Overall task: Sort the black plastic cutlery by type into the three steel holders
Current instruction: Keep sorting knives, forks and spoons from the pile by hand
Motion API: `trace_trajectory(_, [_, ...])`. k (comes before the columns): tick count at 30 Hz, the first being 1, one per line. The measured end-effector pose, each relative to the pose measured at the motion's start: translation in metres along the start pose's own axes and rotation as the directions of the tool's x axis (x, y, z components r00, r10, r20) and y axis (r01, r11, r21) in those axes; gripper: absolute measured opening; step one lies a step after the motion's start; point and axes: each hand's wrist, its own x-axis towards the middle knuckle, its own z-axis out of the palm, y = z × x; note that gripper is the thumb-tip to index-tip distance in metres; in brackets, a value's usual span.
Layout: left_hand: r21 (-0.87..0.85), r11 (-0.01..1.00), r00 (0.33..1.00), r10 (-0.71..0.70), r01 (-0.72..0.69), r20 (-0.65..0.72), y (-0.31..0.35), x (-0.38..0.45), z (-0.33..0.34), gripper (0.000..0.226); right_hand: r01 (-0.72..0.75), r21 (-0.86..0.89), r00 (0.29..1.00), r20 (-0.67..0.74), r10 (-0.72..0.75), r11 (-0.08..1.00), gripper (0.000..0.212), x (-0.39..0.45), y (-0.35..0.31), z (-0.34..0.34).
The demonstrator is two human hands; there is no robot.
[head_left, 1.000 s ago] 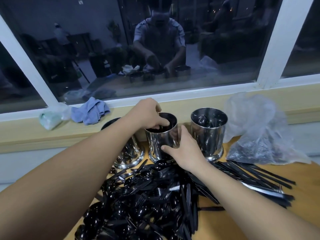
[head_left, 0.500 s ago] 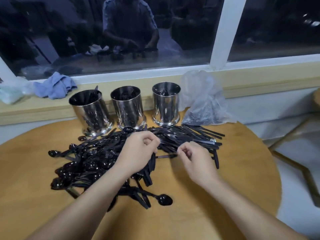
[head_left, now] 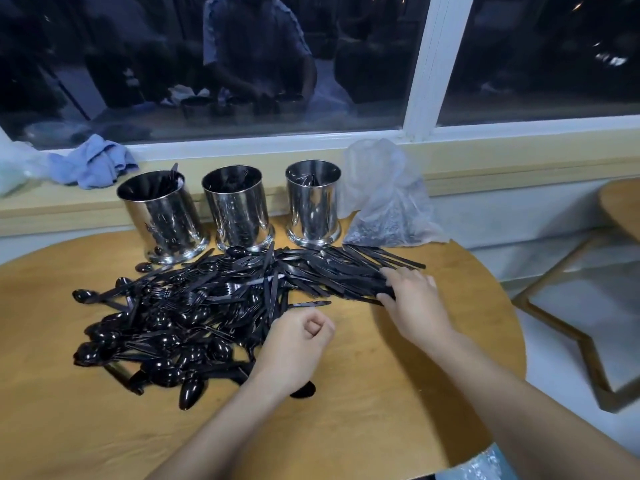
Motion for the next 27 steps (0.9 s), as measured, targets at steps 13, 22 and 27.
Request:
trace_trajectory(13, [-0.195, 0.979, 0.998, -0.064, 0.065, 0.015, -0.001, -0.025, -0.005, 0.016, 0.067, -0.067, 0.998, -0.004, -0.068, 0.995, 0.006, -0.021, -0.013, 0.001])
trace_trajectory(22, [-0.442, 0.89, 0.993, -0.114, 0.117, 0.034, 0.001, -0.043, 0.007, 0.006, -0.232, 0.664, 0.97, 0.209, 0.121, 0.711, 0.024, -0.058, -0.044, -0.018])
trace_trajectory(27, [-0.628, 0.771, 0.994, -0.105, 0.104, 0.037, 0.003, -0.042, 0.013, 0.017, -0.39, 0.843, 0.901, 0.432, -0.034, 0.37, 0.016, -0.087, -0.073, -0.033])
